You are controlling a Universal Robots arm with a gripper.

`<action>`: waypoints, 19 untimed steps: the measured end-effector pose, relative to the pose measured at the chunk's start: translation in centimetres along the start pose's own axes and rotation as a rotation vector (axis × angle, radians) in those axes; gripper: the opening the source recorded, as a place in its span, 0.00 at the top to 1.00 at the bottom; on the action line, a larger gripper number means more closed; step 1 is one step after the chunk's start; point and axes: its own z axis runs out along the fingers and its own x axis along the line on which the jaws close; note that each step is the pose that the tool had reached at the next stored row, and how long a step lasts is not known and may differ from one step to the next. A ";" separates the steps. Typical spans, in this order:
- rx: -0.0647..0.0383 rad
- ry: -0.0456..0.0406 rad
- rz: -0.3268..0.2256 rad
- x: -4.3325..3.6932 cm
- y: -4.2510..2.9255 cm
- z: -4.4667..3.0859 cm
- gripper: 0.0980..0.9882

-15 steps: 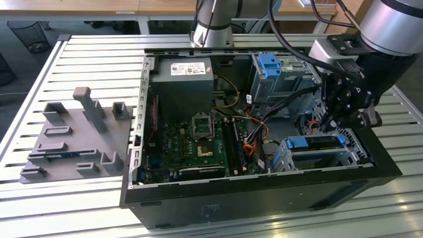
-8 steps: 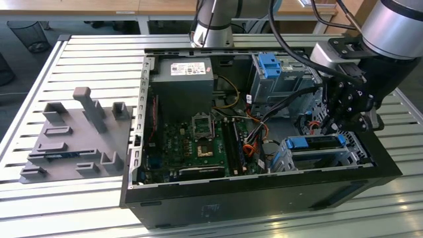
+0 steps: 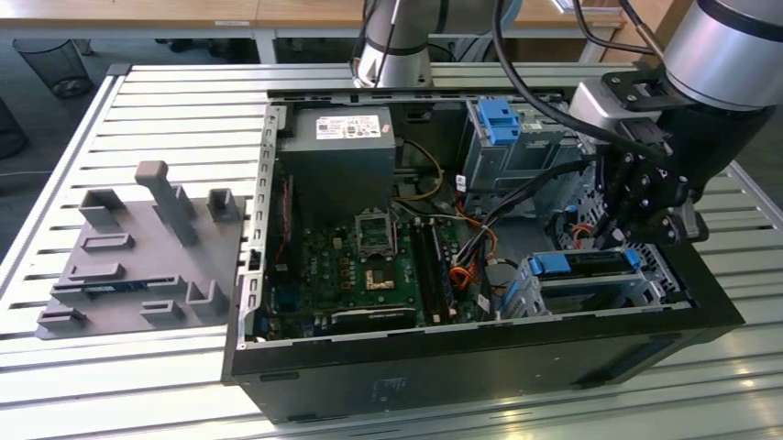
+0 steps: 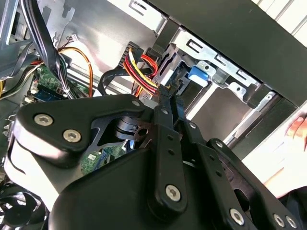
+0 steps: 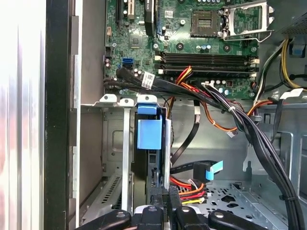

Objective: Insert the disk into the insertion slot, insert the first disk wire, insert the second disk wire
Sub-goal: 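Insert the first disk wire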

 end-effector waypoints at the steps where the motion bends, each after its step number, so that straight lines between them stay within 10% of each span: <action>1: 0.002 0.0001 0.000 0.01 0.06 0.02 0.92; 19: 0.004 0.0002 -0.002 0.48 0.10 0.45 0.92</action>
